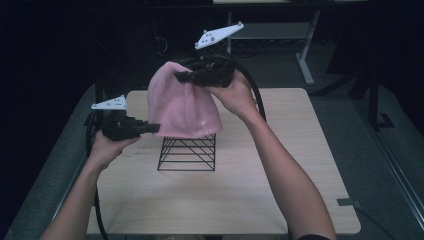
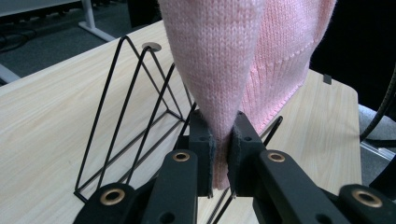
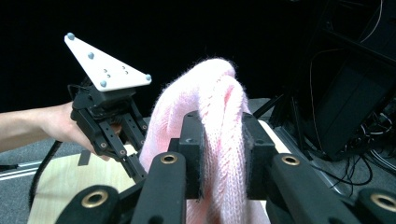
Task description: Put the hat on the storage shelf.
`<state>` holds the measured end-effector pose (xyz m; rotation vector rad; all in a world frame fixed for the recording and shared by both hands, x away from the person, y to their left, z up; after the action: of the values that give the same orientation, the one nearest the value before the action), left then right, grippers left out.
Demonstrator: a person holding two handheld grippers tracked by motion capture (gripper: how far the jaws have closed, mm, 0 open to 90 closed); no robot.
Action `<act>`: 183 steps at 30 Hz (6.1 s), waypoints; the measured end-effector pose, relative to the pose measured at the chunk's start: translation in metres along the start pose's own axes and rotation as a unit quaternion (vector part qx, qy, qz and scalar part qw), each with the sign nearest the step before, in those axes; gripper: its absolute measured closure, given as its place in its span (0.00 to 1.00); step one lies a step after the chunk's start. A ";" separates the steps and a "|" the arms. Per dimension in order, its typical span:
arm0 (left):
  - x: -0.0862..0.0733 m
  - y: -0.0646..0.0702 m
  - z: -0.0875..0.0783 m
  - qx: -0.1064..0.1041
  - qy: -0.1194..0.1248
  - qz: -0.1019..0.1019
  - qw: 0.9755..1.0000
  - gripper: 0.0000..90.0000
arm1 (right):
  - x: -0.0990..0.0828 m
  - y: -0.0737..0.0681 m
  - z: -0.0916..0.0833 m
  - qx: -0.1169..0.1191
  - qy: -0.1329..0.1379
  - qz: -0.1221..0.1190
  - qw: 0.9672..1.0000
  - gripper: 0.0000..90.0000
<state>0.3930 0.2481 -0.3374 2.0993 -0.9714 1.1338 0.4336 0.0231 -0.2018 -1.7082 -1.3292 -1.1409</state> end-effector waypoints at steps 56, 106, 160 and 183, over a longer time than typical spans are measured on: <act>-0.040 -0.002 0.011 0.011 -0.064 0.010 0.998 0.90 | -0.050 -0.024 0.012 0.051 -0.014 0.016 0.998 0.81; -0.081 -0.010 0.032 0.017 -0.124 -0.012 0.992 0.90 | -0.098 -0.033 0.034 0.073 -0.052 0.052 0.995 0.81; -0.077 -0.005 0.034 0.012 -0.132 0.014 0.991 0.91 | -0.149 -0.036 0.017 0.088 -0.096 0.033 0.991 0.44; -0.045 0.008 0.009 0.008 -0.085 0.053 0.995 0.69 | -0.163 -0.035 0.013 0.096 -0.120 0.019 0.988 0.89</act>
<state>0.3739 0.2519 -0.3793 2.2073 -1.1680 1.0296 0.3873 -0.0176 -0.3574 -1.7585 -1.4935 -0.7752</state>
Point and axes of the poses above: each handheld gripper's, and its own axes: z roughly forward along the jaws, x roughly out of its top, y roughly to its right, the point moved 5 cm from there along z, roughly forward along the jaws, and after that the axes turned 7 degrees about x, right-handed, at the moved point
